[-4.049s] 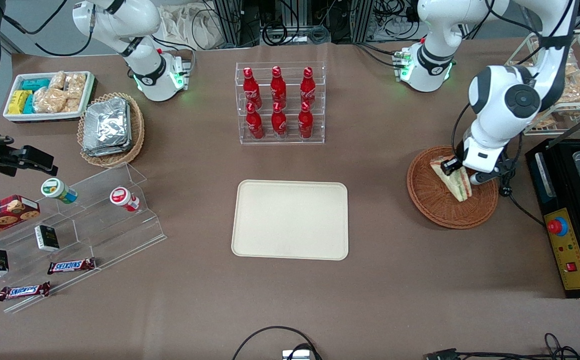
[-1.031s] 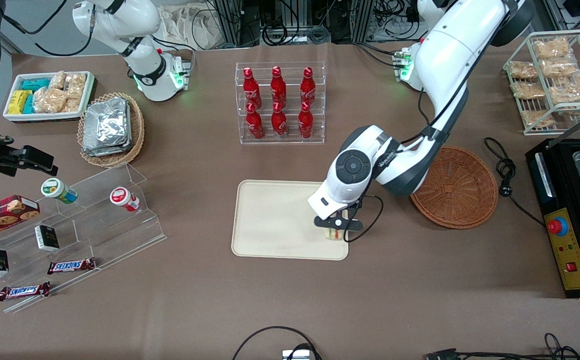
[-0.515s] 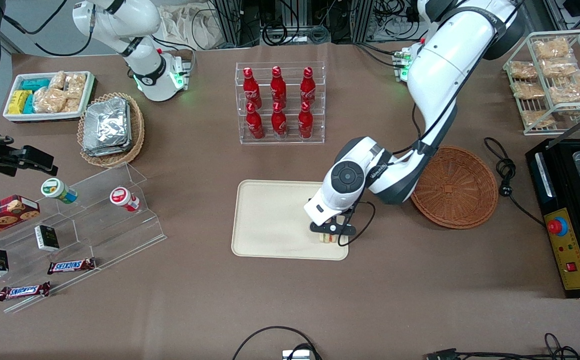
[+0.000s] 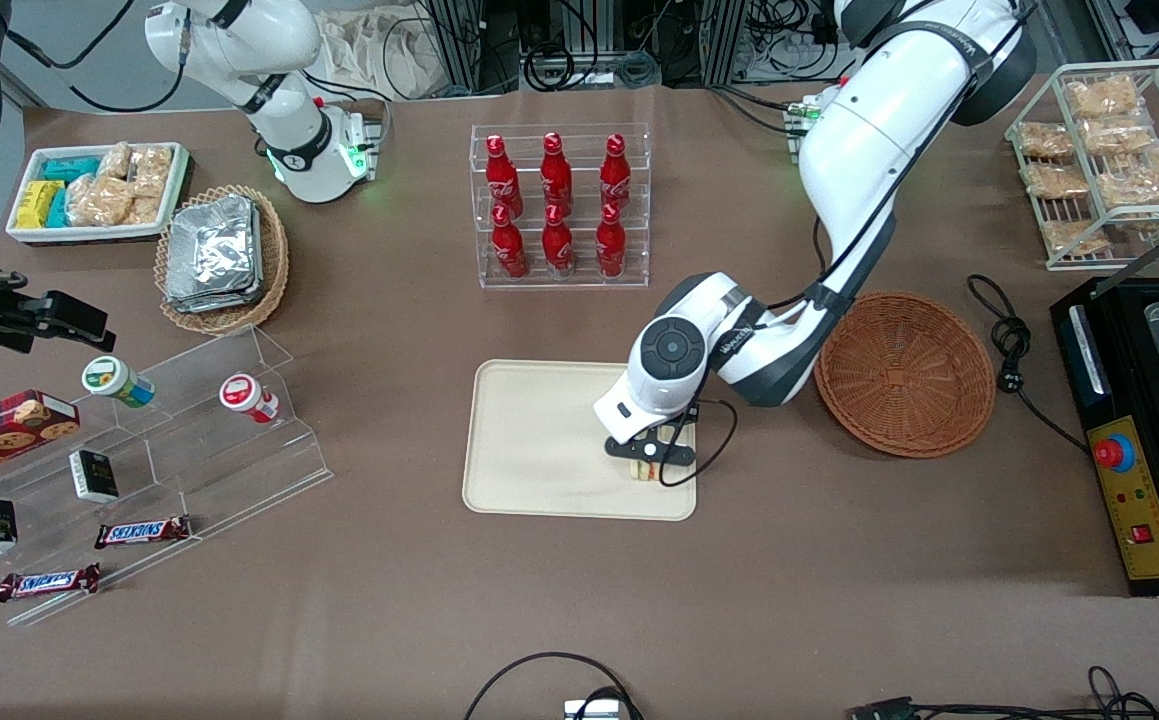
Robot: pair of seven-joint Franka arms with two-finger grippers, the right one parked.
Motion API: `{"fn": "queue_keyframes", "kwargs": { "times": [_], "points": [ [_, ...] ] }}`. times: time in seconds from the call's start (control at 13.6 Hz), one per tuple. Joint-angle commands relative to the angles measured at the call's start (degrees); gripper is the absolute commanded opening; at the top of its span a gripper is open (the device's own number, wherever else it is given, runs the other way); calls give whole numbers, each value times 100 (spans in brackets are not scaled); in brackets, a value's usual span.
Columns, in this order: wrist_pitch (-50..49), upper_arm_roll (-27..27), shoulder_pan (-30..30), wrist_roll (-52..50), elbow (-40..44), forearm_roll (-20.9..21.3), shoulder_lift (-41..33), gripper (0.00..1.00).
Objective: Place sandwich from basket to tray
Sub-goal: 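Carry the sandwich over the tray and lower it onto the tray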
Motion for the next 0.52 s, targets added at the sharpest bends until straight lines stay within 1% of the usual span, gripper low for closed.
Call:
{"fn": "queue_keyframes", "kwargs": {
  "times": [0.0,0.07,0.22,0.29,0.44],
  "points": [
    [-2,50,-99,-110,170,120,123,46],
    [-2,50,-99,-110,161,129,140,60],
    [-2,50,-99,-110,187,260,176,93],
    [-11,50,-99,-101,170,270,176,100],
    [-29,50,-90,-127,196,252,141,100]
  ]
}}
